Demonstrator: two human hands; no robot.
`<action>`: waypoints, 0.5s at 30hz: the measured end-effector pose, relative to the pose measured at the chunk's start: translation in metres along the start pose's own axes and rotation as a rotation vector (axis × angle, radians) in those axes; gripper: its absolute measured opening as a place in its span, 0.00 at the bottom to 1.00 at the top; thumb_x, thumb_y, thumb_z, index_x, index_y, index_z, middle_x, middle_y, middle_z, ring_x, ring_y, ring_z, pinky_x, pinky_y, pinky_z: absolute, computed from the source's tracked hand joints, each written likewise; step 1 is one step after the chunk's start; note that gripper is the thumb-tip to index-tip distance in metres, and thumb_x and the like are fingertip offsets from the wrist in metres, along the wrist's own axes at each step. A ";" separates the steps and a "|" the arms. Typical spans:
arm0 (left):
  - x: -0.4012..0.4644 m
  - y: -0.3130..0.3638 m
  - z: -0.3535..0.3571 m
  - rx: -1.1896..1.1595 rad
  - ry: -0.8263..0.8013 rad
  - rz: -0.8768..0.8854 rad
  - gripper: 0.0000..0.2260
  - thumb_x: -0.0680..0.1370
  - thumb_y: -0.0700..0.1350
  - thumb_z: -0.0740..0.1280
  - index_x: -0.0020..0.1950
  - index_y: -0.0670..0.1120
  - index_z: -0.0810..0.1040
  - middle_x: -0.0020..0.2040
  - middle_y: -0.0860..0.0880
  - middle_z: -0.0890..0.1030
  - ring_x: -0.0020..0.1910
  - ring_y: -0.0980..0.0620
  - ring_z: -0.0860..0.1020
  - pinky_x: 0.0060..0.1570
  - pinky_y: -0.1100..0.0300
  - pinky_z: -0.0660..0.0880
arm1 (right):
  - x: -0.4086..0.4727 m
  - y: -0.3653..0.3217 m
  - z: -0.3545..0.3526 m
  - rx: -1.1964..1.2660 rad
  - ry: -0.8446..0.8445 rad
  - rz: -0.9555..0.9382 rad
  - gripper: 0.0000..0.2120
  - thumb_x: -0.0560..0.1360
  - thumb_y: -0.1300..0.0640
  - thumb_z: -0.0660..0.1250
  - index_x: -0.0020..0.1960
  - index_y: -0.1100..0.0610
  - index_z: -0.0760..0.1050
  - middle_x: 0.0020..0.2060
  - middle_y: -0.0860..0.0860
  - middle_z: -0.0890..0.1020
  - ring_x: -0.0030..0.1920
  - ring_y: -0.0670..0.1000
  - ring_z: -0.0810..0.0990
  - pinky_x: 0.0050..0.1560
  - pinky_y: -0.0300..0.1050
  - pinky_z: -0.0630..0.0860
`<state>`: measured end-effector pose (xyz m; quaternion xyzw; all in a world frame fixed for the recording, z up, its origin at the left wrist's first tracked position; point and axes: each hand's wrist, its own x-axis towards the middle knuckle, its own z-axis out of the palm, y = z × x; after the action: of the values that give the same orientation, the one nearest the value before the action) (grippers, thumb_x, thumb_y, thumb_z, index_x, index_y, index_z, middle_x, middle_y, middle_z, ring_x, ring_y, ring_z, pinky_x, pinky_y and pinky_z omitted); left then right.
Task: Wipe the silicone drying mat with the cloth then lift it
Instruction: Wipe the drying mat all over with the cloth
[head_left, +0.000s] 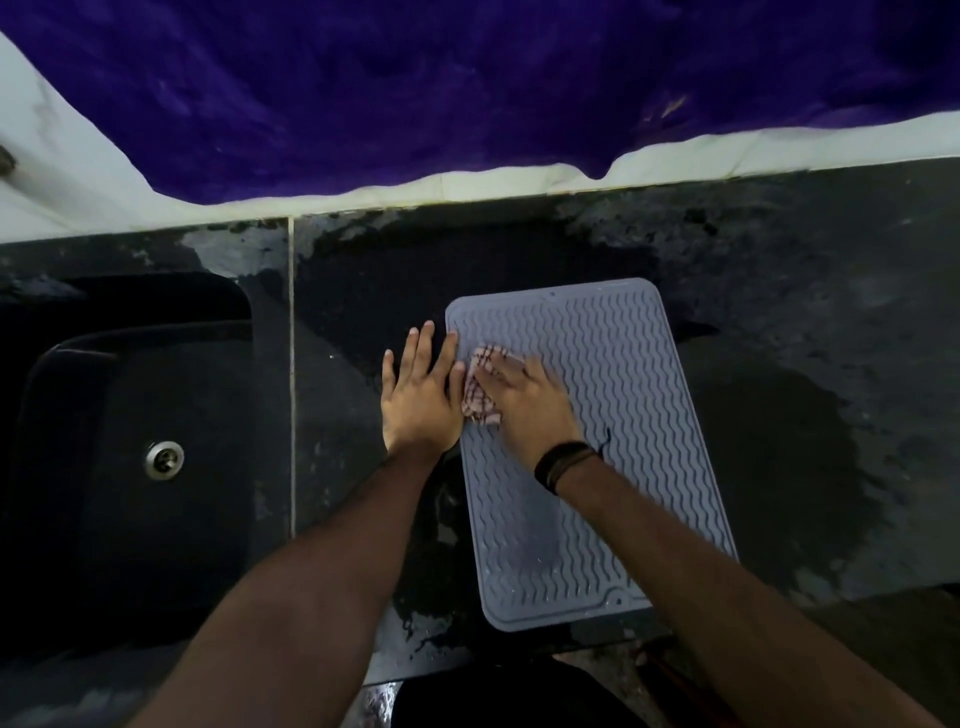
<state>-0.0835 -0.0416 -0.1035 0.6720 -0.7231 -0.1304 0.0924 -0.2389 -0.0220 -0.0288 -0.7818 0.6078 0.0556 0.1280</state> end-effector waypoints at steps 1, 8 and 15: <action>0.000 0.001 -0.001 -0.011 0.002 -0.004 0.25 0.86 0.56 0.45 0.83 0.54 0.59 0.84 0.49 0.55 0.84 0.50 0.49 0.81 0.44 0.46 | -0.005 0.001 -0.001 -0.011 -0.013 -0.015 0.29 0.74 0.57 0.64 0.74 0.51 0.62 0.73 0.51 0.65 0.70 0.57 0.62 0.68 0.56 0.63; -0.001 -0.002 0.000 -0.034 0.004 0.018 0.26 0.85 0.53 0.53 0.83 0.49 0.61 0.84 0.48 0.56 0.83 0.48 0.51 0.81 0.43 0.47 | 0.042 -0.015 -0.027 0.057 0.126 -0.016 0.25 0.76 0.54 0.60 0.73 0.51 0.66 0.71 0.48 0.69 0.66 0.55 0.67 0.64 0.52 0.65; -0.002 -0.001 0.003 -0.048 0.008 -0.024 0.23 0.86 0.55 0.51 0.82 0.52 0.63 0.84 0.49 0.56 0.83 0.51 0.51 0.81 0.45 0.45 | 0.065 0.010 -0.022 -0.094 0.022 -0.073 0.24 0.79 0.51 0.57 0.74 0.48 0.63 0.73 0.46 0.66 0.69 0.57 0.64 0.67 0.56 0.62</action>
<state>-0.0830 -0.0399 -0.1063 0.6788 -0.7112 -0.1459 0.1099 -0.2332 -0.0912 -0.0251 -0.8093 0.5768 0.0707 0.0862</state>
